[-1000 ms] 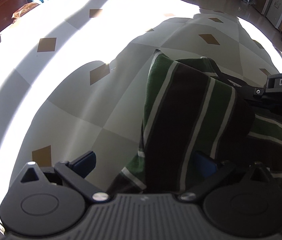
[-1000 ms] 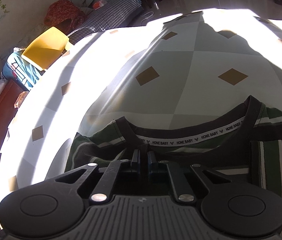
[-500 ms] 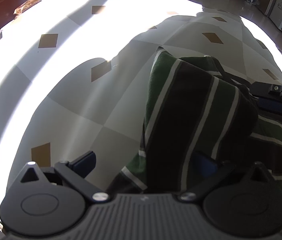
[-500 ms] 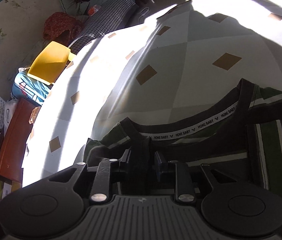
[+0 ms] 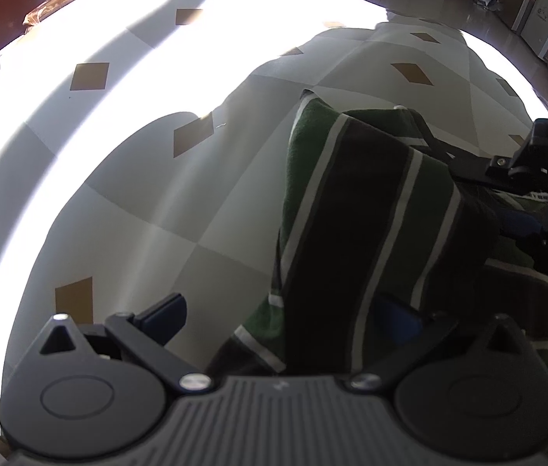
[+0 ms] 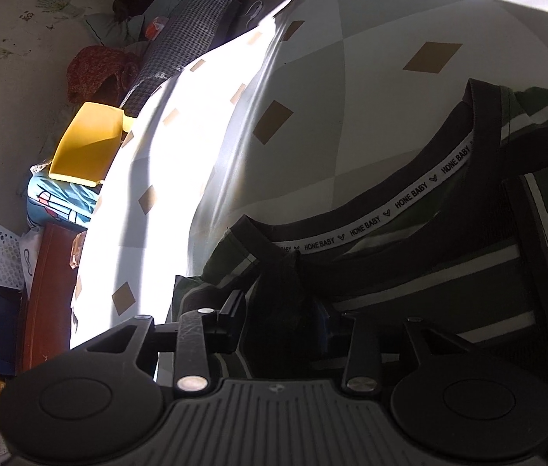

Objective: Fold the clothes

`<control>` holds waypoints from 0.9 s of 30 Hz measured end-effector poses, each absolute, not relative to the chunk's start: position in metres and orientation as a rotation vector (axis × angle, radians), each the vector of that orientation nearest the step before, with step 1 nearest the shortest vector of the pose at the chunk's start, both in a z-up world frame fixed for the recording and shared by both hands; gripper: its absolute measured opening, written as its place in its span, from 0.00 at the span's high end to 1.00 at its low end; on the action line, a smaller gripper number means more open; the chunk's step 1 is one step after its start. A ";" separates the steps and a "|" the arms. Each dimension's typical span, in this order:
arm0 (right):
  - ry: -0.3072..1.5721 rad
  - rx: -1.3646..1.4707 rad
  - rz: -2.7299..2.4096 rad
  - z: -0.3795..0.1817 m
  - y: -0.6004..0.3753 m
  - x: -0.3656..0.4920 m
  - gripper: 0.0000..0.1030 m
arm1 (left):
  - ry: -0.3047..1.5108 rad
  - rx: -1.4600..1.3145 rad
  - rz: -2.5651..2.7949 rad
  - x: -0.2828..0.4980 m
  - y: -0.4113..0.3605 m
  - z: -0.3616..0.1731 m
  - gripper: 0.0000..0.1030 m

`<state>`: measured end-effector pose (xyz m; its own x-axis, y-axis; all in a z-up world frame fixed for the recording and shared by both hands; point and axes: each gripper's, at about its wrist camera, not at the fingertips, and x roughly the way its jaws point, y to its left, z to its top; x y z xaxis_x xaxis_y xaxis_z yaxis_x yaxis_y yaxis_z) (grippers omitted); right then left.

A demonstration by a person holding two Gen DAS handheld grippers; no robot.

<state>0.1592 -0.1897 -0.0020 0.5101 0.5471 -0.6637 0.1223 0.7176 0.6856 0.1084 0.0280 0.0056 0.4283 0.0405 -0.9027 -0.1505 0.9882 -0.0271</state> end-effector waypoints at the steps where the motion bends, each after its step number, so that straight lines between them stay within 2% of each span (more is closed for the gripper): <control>1: 1.020 0.741 0.286 -0.001 -0.188 0.159 0.67 | 1.122 -0.110 0.120 0.108 0.028 0.005 0.00; 2: 1.018 0.730 0.286 -0.001 -0.186 0.159 0.76 | 1.122 -0.111 0.120 0.108 0.028 0.005 0.00; 4: 1.011 0.709 0.290 0.000 -0.184 0.159 0.85 | 1.122 -0.112 0.122 0.108 0.028 0.006 0.00; 10: 0.898 0.633 0.378 0.026 -0.179 0.151 0.94 | 1.123 -0.108 0.125 0.108 0.028 0.006 0.00; 16: 0.836 0.503 0.483 0.055 -0.174 0.137 0.95 | 1.131 -0.133 0.127 0.107 0.032 0.006 0.00; 22: 0.870 0.426 0.466 0.051 -0.174 0.128 0.94 | 1.130 -0.128 0.134 0.107 0.030 0.006 0.00; 27: 0.784 0.415 0.347 0.061 -0.187 0.125 0.94 | 1.131 -0.130 0.134 0.110 0.030 0.005 0.00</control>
